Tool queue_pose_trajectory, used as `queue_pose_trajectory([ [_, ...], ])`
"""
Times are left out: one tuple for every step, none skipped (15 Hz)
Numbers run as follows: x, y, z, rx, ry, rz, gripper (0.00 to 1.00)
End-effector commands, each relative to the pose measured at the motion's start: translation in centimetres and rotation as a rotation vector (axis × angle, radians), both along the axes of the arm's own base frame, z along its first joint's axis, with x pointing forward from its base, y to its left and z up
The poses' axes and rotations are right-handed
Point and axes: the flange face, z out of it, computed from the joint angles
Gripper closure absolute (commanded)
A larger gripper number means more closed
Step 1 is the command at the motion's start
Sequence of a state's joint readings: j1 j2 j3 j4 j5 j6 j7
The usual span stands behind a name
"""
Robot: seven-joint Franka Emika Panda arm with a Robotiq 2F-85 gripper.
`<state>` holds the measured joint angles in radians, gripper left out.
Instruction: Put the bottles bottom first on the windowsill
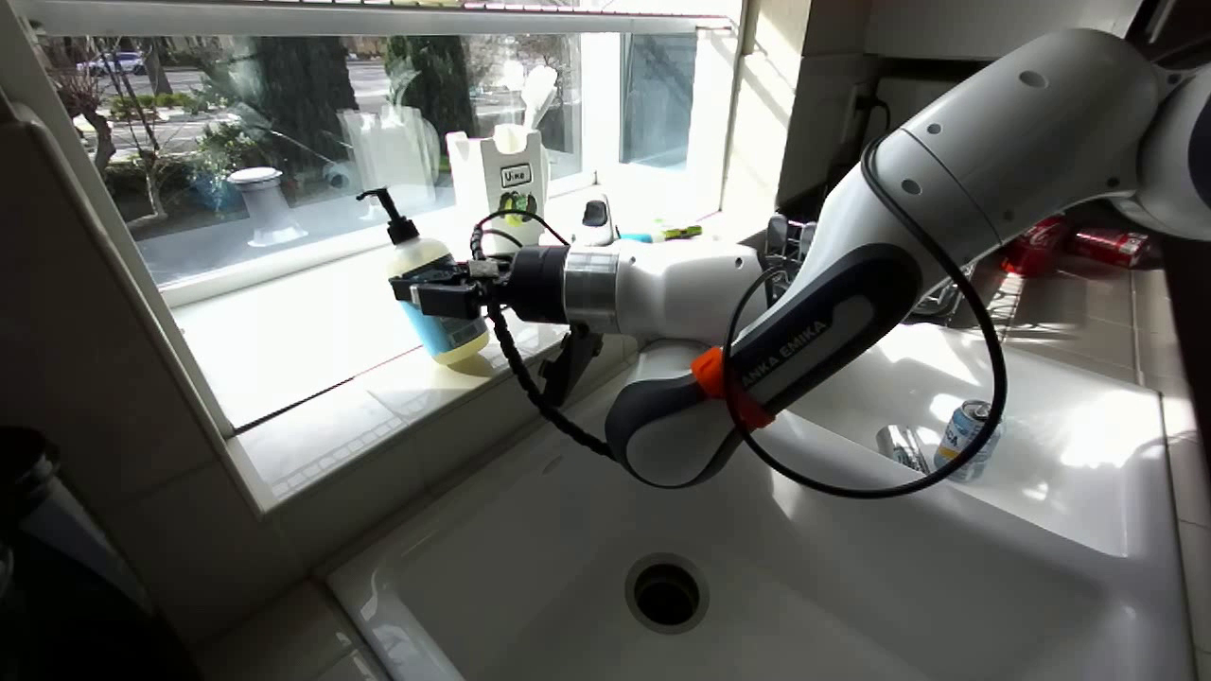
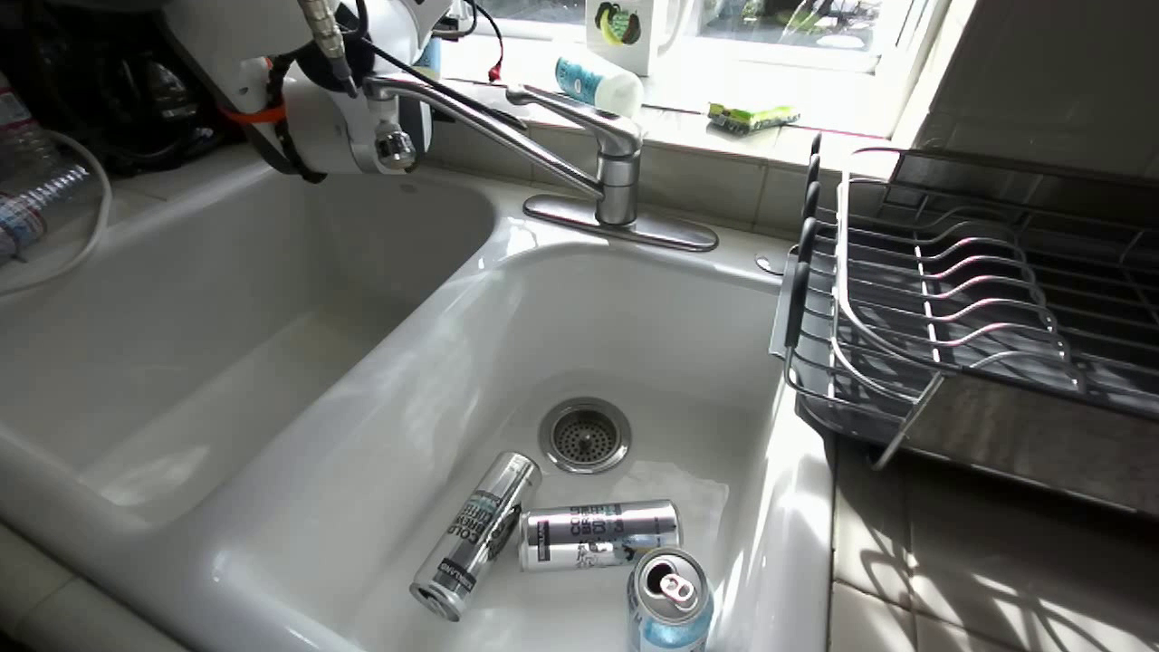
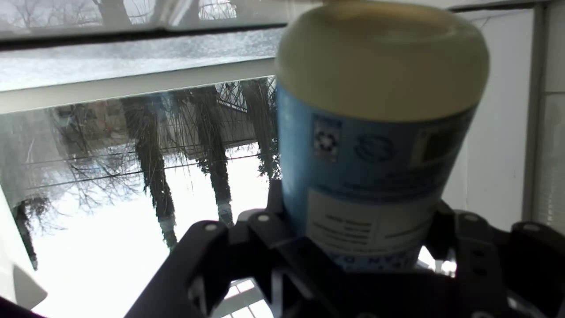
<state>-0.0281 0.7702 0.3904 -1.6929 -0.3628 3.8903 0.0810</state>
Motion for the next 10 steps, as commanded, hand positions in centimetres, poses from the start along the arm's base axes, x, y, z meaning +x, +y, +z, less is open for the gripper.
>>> queue_pose_trajectory([
  [-0.19, 0.07, -1.24, 0.011, 0.009, -0.024, 0.55],
  [-0.15, 0.1, -1.33, 0.004, 0.009, -0.028, 0.55],
  [-0.12, 0.08, -1.42, 0.006, 0.01, -0.031, 0.55],
  [-0.07, 0.0, -1.51, -0.001, 0.01, -0.036, 0.55],
  [-0.04, -0.02, -1.54, -0.006, 0.012, -0.038, 0.26],
  [-0.02, -0.05, -1.52, -0.007, 0.011, -0.041, 0.06],
  [-0.02, -0.1, -1.63, -0.012, 0.011, -0.045, 0.04],
  [0.01, -0.27, -1.81, -0.018, 0.013, -0.051, 0.08],
  [0.06, -0.36, -2.07, -0.027, 0.016, -0.054, 0.44],
  [0.07, -0.3, -2.23, -0.028, 0.018, -0.055, 0.4],
])
